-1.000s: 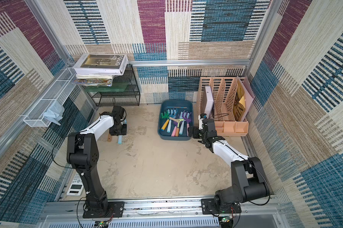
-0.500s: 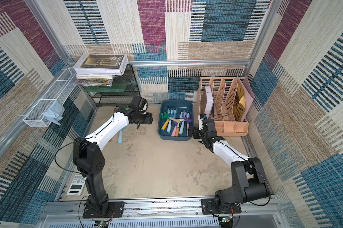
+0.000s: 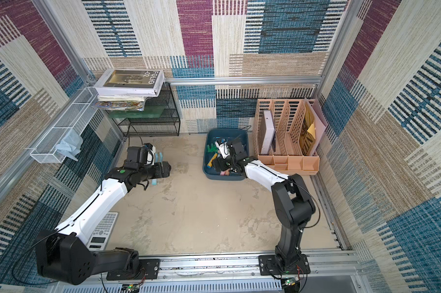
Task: Take the hand rake out of the storage box
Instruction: Pick up the rake from the storage box.
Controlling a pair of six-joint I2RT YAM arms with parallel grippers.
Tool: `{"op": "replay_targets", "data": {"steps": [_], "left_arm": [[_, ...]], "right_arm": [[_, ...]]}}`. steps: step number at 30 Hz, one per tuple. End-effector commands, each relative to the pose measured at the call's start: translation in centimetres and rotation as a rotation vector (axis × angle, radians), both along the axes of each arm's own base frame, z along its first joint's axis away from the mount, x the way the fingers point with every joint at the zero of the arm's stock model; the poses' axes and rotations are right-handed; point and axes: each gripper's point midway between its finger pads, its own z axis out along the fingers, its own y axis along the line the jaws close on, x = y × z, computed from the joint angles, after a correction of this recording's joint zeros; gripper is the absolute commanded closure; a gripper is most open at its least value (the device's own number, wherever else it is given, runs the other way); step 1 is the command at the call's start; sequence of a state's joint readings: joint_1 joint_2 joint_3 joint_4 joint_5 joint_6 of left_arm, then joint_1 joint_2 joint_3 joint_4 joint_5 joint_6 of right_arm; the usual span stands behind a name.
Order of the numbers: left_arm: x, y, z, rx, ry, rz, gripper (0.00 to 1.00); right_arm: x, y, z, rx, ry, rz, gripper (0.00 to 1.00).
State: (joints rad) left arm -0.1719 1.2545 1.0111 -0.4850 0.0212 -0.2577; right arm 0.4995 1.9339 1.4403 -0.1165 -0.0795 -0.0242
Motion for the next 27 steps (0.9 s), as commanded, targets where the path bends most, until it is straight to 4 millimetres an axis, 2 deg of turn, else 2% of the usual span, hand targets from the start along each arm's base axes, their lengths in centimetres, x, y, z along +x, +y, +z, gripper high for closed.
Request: {"op": "replay_targets", "data": {"steps": [1, 5, 10, 15, 18, 22, 24, 27], "left_arm": [[0.2, 1.4, 0.7, 0.033, -0.083, 0.041, 0.01], [0.0, 1.6, 0.6, 0.040, -0.083, 0.045, 0.01], [-0.1, 2.2, 0.4, 0.068, -0.076, 0.066, 0.01], [-0.2, 2.5, 0.2, 0.080, -0.075, 0.081, 0.01], [-0.2, 2.5, 0.0, 0.079, -0.073, 0.079, 0.01], [-0.2, 2.6, 0.1, 0.083, -0.072, 0.083, 0.01], [-0.2, 2.7, 0.0, 0.086, -0.071, 0.090, 0.01], [-0.3, 2.9, -0.2, 0.094, -0.067, 0.100, 0.01]], "right_arm": [[1.6, -1.2, -3.4, -0.208, 0.065, -0.018, 0.14], [4.2, -0.8, -6.0, -0.300, 0.113, -0.021, 0.22], [6.7, -0.6, -6.5, -0.329, 0.107, -0.068, 0.25], [7.2, -1.5, -7.4, -0.350, 0.123, -0.087, 0.30], [7.1, -1.9, -8.1, -0.306, 0.172, -0.082, 0.43], [6.5, -1.1, -8.1, -0.255, 0.197, -0.046, 0.57], [6.5, -0.9, -7.7, -0.240, 0.197, -0.051, 0.67], [6.3, -0.4, -6.7, -0.215, 0.188, -0.065, 0.74]]}}
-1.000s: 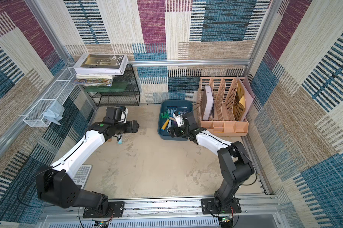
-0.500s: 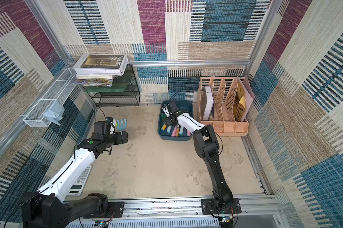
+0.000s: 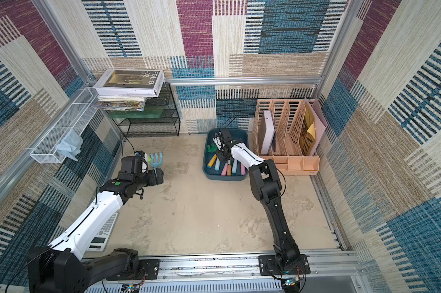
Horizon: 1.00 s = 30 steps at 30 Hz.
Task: Take the hand rake out of the storage box
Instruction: Pick up the rake from the storage box, then place the rake at the center of the board.
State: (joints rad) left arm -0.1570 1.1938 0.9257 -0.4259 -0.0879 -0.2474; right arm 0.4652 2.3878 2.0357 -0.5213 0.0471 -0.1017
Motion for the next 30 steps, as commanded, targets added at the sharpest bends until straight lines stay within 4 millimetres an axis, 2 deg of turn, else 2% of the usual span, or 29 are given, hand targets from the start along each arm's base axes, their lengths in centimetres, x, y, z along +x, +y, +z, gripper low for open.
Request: {"op": "replay_targets", "data": {"steps": [1, 4, 7, 10, 14, 16, 19, 21, 24, 30], "left_arm": [[0.3, 0.4, 0.3, 0.019, -0.019, 0.017, 0.01], [0.3, 0.6, 0.3, 0.024, -0.019, 0.027, 0.01], [0.2, 0.9, 0.3, 0.032, -0.019, 0.042, 0.01], [0.1, 1.4, 0.4, 0.040, -0.022, 0.067, 0.01], [-0.3, 1.4, 0.9, 0.015, -0.059, 0.084, 0.01], [-0.6, 1.7, 1.4, 0.014, -0.095, 0.097, 0.01], [-1.0, 2.3, 2.0, 0.024, -0.125, 0.123, 0.01], [-1.1, 2.4, 2.0, 0.023, -0.132, 0.128, 0.01], [-1.1, 2.2, 1.8, 0.018, -0.128, 0.117, 0.01], [-0.9, 2.1, 1.5, 0.020, -0.117, 0.114, 0.01]], "right_arm": [[-0.9, 0.7, 1.3, 0.033, 0.014, -0.015, 0.77], [-1.1, 0.2, 3.0, 0.005, -0.027, -0.081, 0.86], [-1.6, -0.3, 5.7, -0.003, -0.086, -0.181, 0.93], [-2.9, 0.0, 8.8, 0.045, -0.141, -0.262, 0.93], [-6.9, 4.1, 12.5, 0.201, -0.247, -0.267, 0.90], [-8.8, 7.1, 13.1, 0.304, -0.247, -0.243, 0.90], [-11.1, 12.0, 12.2, 0.366, -0.230, -0.205, 0.86], [-11.9, 15.0, 10.5, 0.365, -0.219, -0.183, 0.88], [-11.1, 17.6, 7.8, 0.362, -0.178, -0.185, 0.87], [-8.9, 21.3, 1.9, 0.300, -0.074, -0.174, 0.87]]}}
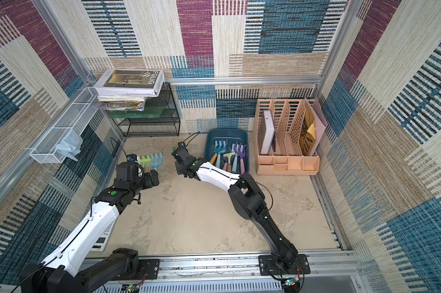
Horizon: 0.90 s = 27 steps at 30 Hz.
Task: Take the hand rake out of the storage box
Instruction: Place the rake at the center of the board.
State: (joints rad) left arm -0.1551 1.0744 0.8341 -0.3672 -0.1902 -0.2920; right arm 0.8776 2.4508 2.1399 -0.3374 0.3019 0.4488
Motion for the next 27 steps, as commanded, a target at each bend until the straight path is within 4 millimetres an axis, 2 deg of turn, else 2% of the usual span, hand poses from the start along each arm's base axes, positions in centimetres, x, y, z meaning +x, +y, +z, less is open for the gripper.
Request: {"op": "replay_targets", "data": {"steps": [1, 6, 12, 13, 14, 16, 17, 18, 21, 24, 27], "left_arm": [[0.4, 0.1, 0.3, 0.000, -0.016, 0.006, 0.01], [0.6, -0.1, 0.1, -0.004, -0.008, -0.003, 0.01], [0.7, -0.1, -0.2, -0.004, -0.005, -0.001, 0.01], [0.7, -0.2, -0.2, -0.005, -0.004, -0.004, 0.01], [0.8, -0.2, -0.3, -0.005, 0.003, -0.006, 0.01], [0.9, -0.3, -0.5, -0.006, 0.013, -0.008, 0.01], [1.0, -0.3, -0.6, -0.006, 0.020, -0.007, 0.01], [1.1, -0.4, -0.7, -0.007, 0.027, -0.010, 0.01], [1.4, -0.7, -1.0, -0.020, 0.048, -0.019, 0.01], [1.8, -1.1, -1.3, -0.046, 0.070, -0.020, 0.01], [2.3, -1.7, -1.3, -0.095, 0.084, -0.014, 0.01]], "right_arm": [[0.0, 0.9, -3.1, -0.049, 0.077, -0.007, 0.86], [0.7, 1.5, -5.8, -0.068, 0.083, -0.016, 0.78], [0.6, 1.9, -7.8, -0.059, 0.096, 0.000, 0.76], [0.6, 1.9, -8.0, -0.055, 0.102, -0.001, 0.71], [0.5, 2.1, -8.2, -0.049, 0.112, 0.008, 0.60], [0.2, 2.3, -8.3, -0.036, 0.131, 0.027, 0.45], [0.1, 2.5, -8.1, -0.030, 0.137, 0.038, 0.32], [0.0, 2.5, -7.7, -0.025, 0.143, 0.045, 0.03], [-0.3, 2.3, -5.6, -0.010, 0.145, 0.058, 0.04], [-0.8, 1.4, -2.0, 0.023, 0.120, 0.074, 0.04], [-1.8, -0.8, 1.3, 0.052, 0.089, 0.078, 0.04]]}}
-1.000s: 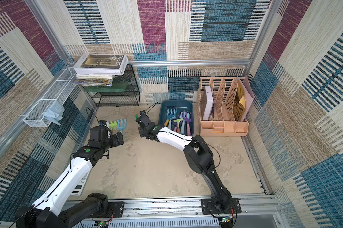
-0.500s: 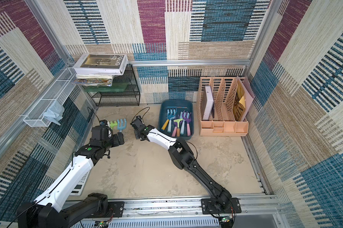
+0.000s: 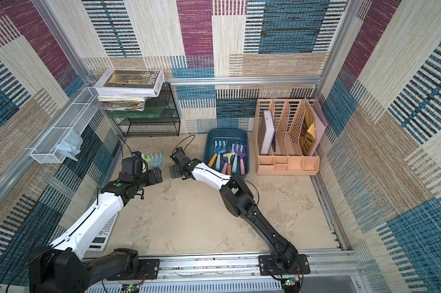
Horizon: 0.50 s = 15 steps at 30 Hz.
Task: Take the hand rake out of the storage box
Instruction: Place the rake at the center of the board.
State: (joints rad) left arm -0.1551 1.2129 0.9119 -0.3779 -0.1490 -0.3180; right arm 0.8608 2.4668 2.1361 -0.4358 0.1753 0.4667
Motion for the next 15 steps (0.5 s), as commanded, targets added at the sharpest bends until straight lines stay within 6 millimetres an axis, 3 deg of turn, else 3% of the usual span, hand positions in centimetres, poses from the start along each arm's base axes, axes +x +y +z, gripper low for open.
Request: {"op": "replay_targets", "data": {"steps": [1, 3, 6, 13, 15], "left_arm": [[0.5, -1.0, 0.1, -0.088, 0.014, 0.004, 0.02], [1.1, -2.0, 0.1, -0.160, 0.009, 0.001, 0.06], [3.0, -4.6, -0.6, -0.267, 0.021, -0.042, 0.06], [7.5, -10.0, -6.3, -0.122, 0.262, -0.069, 0.13], [8.5, -10.8, -7.7, -0.083, 0.295, -0.054, 0.13]], "right_arm": [[-0.4, -1.5, 5.9, 0.086, -0.080, 0.004, 0.04], [-0.6, -4.0, 7.8, 0.097, -0.112, -0.023, 0.04], [-0.7, -8.2, 8.6, 0.065, -0.141, -0.080, 0.04], [-1.6, -17.9, 10.1, 0.051, -0.175, -0.212, 0.04], [-1.5, -21.1, 9.2, 0.058, -0.162, -0.252, 0.04]]}}
